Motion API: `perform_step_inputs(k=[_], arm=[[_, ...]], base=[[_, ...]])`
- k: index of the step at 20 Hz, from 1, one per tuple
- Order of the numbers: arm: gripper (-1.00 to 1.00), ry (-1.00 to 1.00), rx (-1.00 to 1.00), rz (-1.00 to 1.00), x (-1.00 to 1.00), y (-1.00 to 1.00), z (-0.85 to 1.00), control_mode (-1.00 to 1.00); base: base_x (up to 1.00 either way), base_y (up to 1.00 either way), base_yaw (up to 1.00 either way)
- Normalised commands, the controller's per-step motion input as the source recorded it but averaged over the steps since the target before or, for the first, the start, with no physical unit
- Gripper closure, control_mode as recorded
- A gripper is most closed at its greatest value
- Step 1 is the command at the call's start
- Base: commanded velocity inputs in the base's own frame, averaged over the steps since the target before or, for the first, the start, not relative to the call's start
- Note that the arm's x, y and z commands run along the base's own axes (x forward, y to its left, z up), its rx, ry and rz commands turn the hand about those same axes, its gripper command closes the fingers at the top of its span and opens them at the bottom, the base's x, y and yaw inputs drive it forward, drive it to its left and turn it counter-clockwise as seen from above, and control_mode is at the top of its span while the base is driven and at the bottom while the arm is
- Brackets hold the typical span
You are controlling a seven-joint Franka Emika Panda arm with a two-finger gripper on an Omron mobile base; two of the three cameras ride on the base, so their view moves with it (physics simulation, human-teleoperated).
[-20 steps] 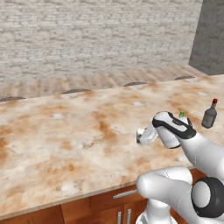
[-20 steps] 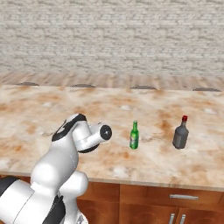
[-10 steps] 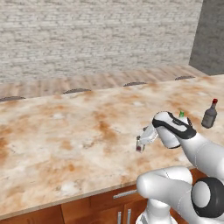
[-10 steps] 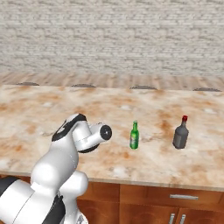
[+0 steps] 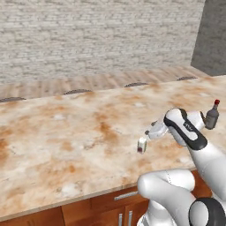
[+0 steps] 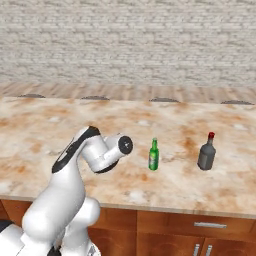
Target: Move the drinks to the dining counter.
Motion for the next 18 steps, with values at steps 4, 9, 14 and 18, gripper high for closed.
perform_step_inputs(k=[4,9,14,18], arm=[[-1.0,0.1,-0.01,-0.17,-0.36,-0.55,0.27,-1.0],[-1.0,0.26,-0.04,-0.27,-0.27,-0.42,0.06,-1.0],[-1.0,0.22,-0.12,-0.17,-0.31,-0.11,0.0,-1.0],[-1.0,0.04,-0.17,0.0,-0.42,0.0,0.0,-1.0]], base=[[0.0,0.0,0.0],[0.0,0.0,0.0],[0.0,0.0,0.0],[0.0,0.0,0.0]])
